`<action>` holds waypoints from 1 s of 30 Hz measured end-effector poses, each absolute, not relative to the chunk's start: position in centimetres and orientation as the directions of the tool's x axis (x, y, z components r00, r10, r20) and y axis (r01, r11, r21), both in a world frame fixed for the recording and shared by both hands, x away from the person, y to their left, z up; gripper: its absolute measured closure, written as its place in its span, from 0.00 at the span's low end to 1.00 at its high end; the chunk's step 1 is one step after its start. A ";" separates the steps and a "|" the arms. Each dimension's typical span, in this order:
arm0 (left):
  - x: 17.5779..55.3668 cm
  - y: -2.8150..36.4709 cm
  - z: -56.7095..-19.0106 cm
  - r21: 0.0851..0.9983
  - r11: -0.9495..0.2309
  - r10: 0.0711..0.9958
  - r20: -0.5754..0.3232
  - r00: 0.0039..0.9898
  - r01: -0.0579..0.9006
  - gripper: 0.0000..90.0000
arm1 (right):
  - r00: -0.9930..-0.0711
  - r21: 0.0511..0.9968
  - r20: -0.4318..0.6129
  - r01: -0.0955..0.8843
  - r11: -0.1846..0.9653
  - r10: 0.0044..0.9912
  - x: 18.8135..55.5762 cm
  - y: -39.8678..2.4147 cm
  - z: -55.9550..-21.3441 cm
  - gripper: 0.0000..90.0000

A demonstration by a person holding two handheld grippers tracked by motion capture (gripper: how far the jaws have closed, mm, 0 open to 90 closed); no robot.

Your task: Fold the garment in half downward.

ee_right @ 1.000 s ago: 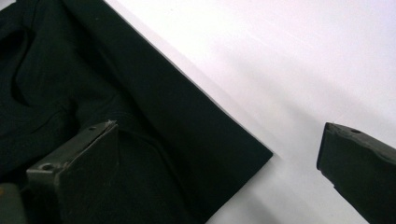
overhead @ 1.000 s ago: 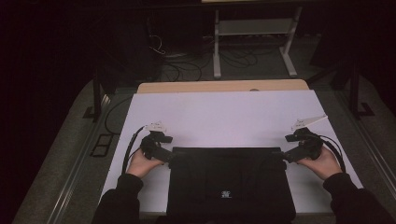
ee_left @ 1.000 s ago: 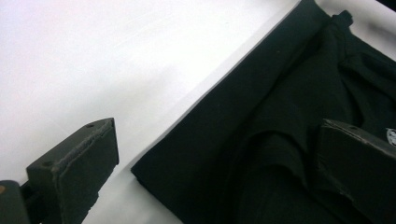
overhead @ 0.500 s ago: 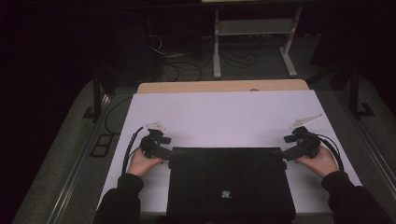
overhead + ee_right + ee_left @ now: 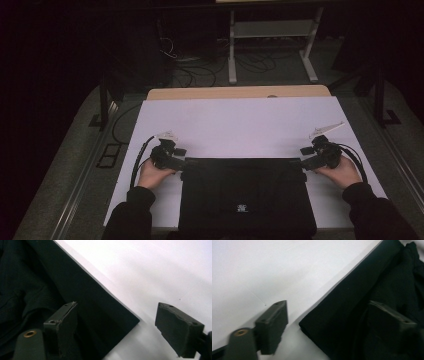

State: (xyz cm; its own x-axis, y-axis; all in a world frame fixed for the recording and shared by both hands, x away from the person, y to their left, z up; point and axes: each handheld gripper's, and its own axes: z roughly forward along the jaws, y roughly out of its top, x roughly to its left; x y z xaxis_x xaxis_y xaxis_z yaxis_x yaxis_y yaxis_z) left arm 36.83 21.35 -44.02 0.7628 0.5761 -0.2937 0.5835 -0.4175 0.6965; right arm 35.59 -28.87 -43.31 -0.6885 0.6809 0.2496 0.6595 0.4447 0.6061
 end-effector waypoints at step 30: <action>37.0 21.5 -44.2 0.678 -0.457 0.589 -0.254 0.767 0.576 0.90 | -0.689 0.580 0.261 0.672 0.460 0.676 36.0 -29.0 -44.0 0.88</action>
